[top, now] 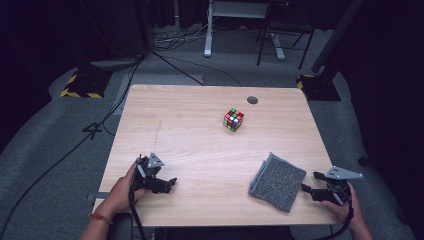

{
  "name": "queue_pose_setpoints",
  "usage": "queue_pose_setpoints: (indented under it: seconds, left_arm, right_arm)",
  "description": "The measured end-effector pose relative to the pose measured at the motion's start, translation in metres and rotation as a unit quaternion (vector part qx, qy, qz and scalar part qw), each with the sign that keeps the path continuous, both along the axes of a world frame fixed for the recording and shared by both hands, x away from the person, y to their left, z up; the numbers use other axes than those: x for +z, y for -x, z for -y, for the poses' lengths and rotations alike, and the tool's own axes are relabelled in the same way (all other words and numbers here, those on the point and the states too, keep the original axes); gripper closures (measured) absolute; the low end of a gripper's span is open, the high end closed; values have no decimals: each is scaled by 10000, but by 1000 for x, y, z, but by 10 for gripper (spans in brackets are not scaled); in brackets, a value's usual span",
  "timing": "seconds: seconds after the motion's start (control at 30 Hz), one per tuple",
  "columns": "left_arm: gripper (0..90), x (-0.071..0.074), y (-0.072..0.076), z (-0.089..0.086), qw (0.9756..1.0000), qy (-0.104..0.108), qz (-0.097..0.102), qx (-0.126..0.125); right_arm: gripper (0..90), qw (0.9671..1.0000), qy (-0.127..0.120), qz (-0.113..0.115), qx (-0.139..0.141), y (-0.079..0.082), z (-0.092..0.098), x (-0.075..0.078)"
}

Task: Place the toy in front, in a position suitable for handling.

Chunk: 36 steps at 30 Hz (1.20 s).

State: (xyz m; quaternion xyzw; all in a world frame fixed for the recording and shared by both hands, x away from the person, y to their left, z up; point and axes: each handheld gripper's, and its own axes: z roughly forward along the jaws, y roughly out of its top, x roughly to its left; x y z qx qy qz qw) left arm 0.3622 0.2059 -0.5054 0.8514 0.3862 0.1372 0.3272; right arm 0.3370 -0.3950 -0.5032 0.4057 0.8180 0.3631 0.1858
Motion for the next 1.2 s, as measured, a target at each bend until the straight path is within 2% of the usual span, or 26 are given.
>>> queue_pose_setpoints:
  seconds: [0.23,0.5,0.6,0.63,0.7,0.73,0.77,0.87,0.97,1.0,1.03,1.07,1.1,1.17,1.2]
  left_arm:
    - [0,0,-9,-2,9995,-4,-20,-313]
    - [5,0,-10,-3,9992,-16,-2,-393]
    - [5,0,-10,-4,9988,-16,9,-485]
    - [5,0,-11,-5,9985,-35,30,-546]
    - [5,0,-11,-8,9975,-12,-7,-705]
    - [5,0,-11,-8,9973,-24,-6,-735]
    - [5,1,-11,-8,9973,-26,-7,-739]
    - [5,0,-11,-8,9973,-25,-5,-730]
    - [5,0,-10,-8,9975,-21,-3,-711]
    - [5,0,-10,-8,9975,-21,-3,-711]
    - [5,0,-11,-9,9975,-22,-2,-712]
    - [5,0,-10,-8,9975,-21,-2,-712]
    - [5,0,-11,-9,9975,-23,-6,-713]
    - [5,0,-10,-9,9975,-22,-3,-712]
    - [5,0,-11,-8,9974,-22,-1,-715]
  right_arm:
    - [231,10000,-3,-3,4,0,0,0]
    - [233,10000,-5,-10,38,-1,0,0]
    - [250,9999,12,85,114,1,0,2]
    - [254,9997,-85,203,104,4,1,6]
    - [259,9987,-429,227,160,6,2,15]
    - [263,9986,-381,322,185,9,-1,21]
    - [266,9984,-284,422,248,11,-6,28]
    - [280,9965,-127,535,637,16,-25,44]
    - [286,9930,-16,504,1071,20,-47,52]
    - [286,9930,-16,504,1071,20,-47,52]
    - [288,9909,51,411,1284,20,-60,51]
    - [288,9909,51,411,1284,20,-60,51]
    - [294,9889,157,301,1447,20,-71,46]
    - [294,9877,247,252,1522,19,-75,43]
    - [294,9862,342,169,1609,19,-82,37]
